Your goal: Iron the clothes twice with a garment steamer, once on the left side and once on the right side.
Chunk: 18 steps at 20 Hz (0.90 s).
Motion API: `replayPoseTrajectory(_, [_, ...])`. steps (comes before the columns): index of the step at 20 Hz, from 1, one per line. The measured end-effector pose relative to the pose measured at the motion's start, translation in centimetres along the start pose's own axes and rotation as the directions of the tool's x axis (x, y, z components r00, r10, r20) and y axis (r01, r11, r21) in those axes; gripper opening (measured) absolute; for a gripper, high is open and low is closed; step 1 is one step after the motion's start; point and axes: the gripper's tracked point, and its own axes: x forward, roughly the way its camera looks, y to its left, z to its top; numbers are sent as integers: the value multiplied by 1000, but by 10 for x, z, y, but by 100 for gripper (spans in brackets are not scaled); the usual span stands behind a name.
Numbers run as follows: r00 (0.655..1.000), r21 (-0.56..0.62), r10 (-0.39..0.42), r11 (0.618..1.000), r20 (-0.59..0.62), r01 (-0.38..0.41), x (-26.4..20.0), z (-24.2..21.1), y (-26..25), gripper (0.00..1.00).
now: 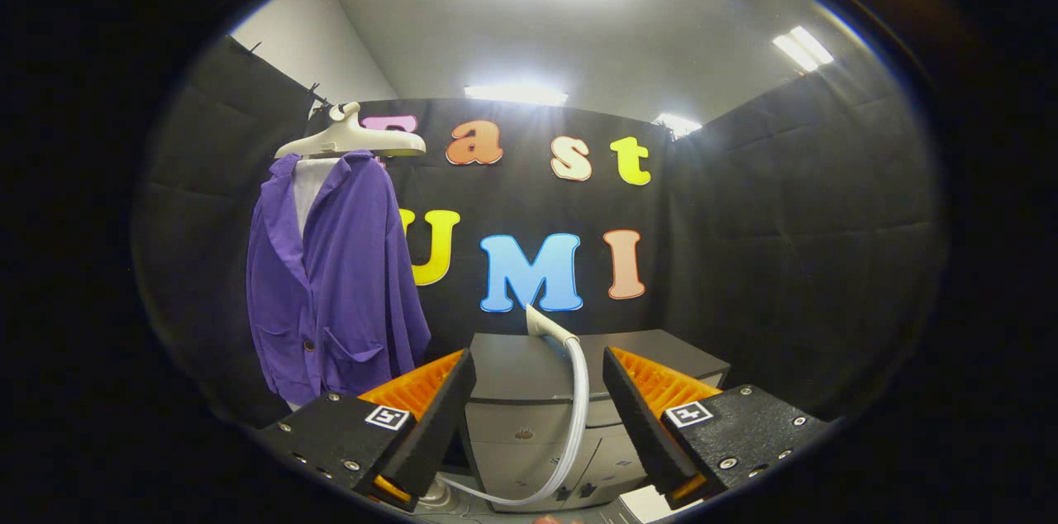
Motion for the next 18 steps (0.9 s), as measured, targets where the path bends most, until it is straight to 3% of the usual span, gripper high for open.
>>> replayPoseTrajectory(12, [984, 162, 124, 981, -124, -104, 198, -7, -83, 96])
replayPoseTrajectory(18, [935, 355, 261, 920, -240, -166, 270, -42, -79, 95])
